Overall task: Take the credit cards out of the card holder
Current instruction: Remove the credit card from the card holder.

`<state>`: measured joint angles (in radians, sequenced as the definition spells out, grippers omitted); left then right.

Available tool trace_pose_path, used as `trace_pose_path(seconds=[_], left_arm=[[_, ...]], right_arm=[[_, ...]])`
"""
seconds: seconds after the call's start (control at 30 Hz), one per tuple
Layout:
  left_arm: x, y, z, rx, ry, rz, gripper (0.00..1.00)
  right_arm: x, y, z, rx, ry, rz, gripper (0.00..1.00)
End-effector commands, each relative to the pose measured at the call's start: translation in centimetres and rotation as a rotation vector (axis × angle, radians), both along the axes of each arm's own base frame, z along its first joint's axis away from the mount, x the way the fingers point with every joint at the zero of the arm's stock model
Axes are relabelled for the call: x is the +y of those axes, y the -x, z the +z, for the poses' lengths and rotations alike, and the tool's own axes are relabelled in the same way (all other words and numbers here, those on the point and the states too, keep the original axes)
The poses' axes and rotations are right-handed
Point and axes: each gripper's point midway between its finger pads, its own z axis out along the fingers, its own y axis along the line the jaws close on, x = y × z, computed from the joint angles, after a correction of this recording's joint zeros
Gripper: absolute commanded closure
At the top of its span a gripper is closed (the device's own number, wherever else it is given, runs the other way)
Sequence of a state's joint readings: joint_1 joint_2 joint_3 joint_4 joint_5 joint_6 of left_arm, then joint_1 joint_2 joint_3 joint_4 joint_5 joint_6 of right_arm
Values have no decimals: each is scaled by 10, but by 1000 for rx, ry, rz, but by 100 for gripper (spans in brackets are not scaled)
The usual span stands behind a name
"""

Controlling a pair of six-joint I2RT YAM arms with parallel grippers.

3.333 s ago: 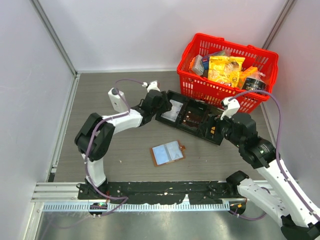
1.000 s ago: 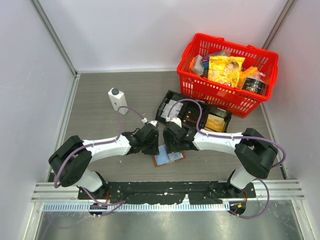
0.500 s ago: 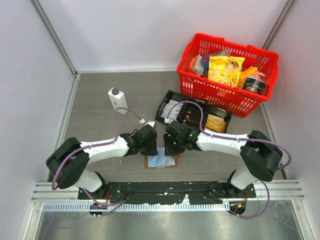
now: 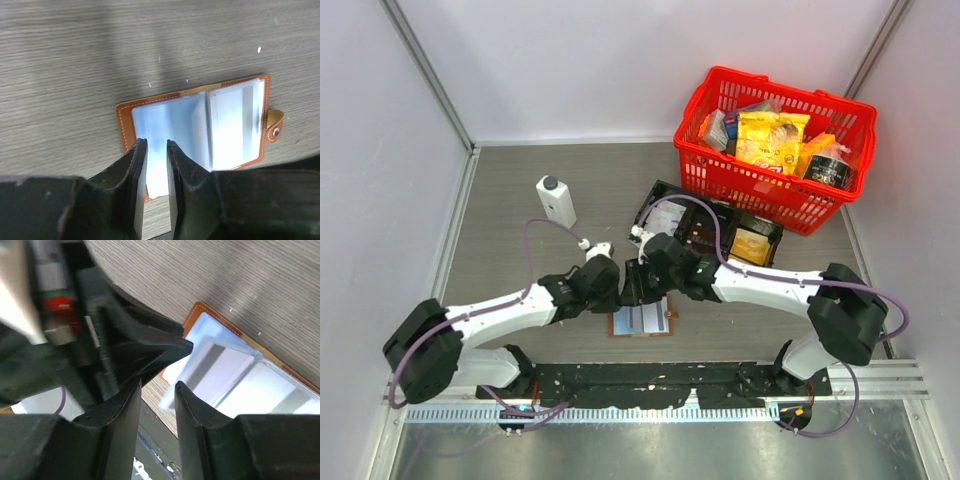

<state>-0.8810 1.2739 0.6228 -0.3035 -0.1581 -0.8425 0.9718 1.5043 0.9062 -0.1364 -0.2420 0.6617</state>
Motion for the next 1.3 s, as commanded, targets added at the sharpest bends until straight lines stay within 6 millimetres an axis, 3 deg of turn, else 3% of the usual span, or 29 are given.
trace_pose_path(seconds=[0.0,0.2,0.43,0.47,0.57,0.73,0.77,0.8,0.97,1.27], left_arm=[[30,-11,20,-81,-22,140,73],[54,-11,44,-141,17,223,71],[20,-6,63,-131,139,72,71],[13,-5,59,-115,147,43,72],[-8,2,52,-55,183,-50,73],[-26,9,37,33,184,-131,75],[-28,9,32,51,177,-141,76],[-31,11,29,68,179,-153,76],[-28,14,14,104,143,-148,81],[-7,17,-13,146,31,-88,90]], right_arm=[[28,-5,9,-7,-77,24,61],[32,-9,-19,24,9,22,59],[10,-25,6,-57,-22,-76,50],[3,-22,-2,-46,-16,-85,50],[0,-24,7,-40,-110,-117,48],[-10,-18,-2,-11,-234,-174,48],[-16,-15,-11,7,-232,-186,48],[-15,-17,-6,4,-277,-196,48],[-25,-13,-23,20,-306,-223,48],[-20,-6,-39,73,-343,-196,50]])
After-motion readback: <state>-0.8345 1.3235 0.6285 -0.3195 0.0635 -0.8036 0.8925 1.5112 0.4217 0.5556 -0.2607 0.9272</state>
